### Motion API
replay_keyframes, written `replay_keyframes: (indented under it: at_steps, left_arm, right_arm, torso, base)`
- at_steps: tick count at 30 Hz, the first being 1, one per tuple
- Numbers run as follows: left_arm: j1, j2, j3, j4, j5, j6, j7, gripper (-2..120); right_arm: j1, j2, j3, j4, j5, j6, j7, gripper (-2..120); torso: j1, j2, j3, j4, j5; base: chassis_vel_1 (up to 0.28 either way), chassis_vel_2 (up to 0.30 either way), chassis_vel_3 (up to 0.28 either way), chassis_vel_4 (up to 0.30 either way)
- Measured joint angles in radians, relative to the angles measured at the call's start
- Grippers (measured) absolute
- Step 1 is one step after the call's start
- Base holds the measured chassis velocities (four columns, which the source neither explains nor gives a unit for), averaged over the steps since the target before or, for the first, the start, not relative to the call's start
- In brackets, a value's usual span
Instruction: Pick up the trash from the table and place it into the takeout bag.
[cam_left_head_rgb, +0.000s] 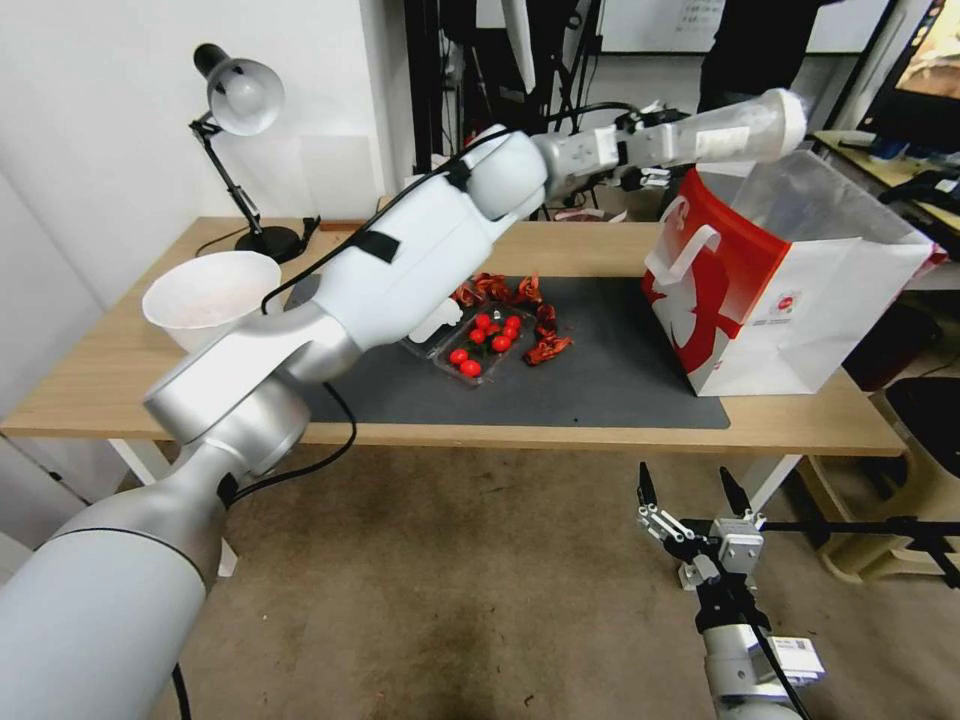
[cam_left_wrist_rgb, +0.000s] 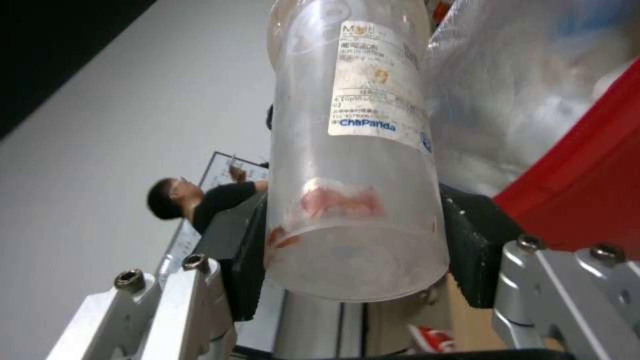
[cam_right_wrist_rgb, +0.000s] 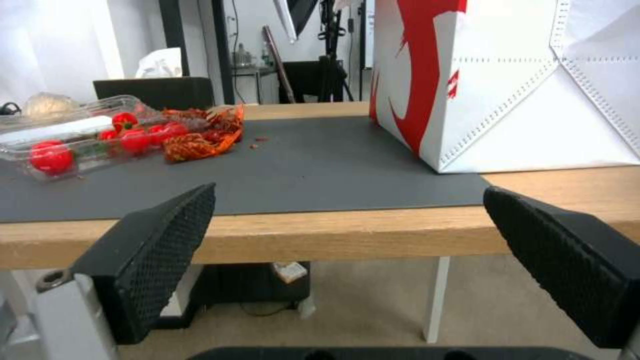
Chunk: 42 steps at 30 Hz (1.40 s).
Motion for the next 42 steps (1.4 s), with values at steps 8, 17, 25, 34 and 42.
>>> replay_keyframes:
  at_steps: [8, 17, 25, 34, 42]
  left_arm:
    - [-0.028, -0.036, 0.012, 0.019, 0.184, -0.015, 0.041, 54]
    - [-0.053, -0.056, 0.043, 0.035, 0.249, -0.008, 0.09, 54]
    - [-0.053, -0.054, 0.039, 0.03, 0.233, -0.005, 0.134, 66]
    - [-0.04, -0.051, 0.047, 0.027, 0.211, -0.002, 0.131, 95]
    - [0.021, 0.011, 0.022, -0.018, 0.056, 0.072, 0.122, 100]
  right_arm:
    - [-0.002, -0.001, 0.002, -0.001, 0.0, 0.0, -0.002, 100]
    - [-0.021, 0.02, -0.005, 0.02, -0.008, 0.002, -0.018, 100]
    - [-0.015, 0.016, -0.005, 0.006, -0.009, 0.001, -0.019, 100]
    - [-0.02, 0.015, -0.003, 0.012, -0.009, -0.003, -0.017, 100]
    - [-0.022, 0.002, 0.002, 0.016, -0.001, -0.005, -0.017, 100]
  torso:
    - [0.0, 0.0, 0.0, 0.0002, -0.0002]
    - [0.0, 0.0, 0.0, 0.0, -0.0002]
    - [0.0, 0.0, 0.0, 0.0001, -0.0003]
    - [0.0, 0.0, 0.0, -0.0001, -0.0002]
    - [0.0, 0.0, 0.0, 0.0002, -0.0003]
  base:
    - [0.0, 0.0, 0.0, 0.0]
    - [0.0, 0.0, 0.0, 0.0]
    - [0.0, 0.0, 0.0, 0.0]
    - [0.0, 0.0, 0.0, 0.0]
    - [0.0, 0.0, 0.0, 0.0]
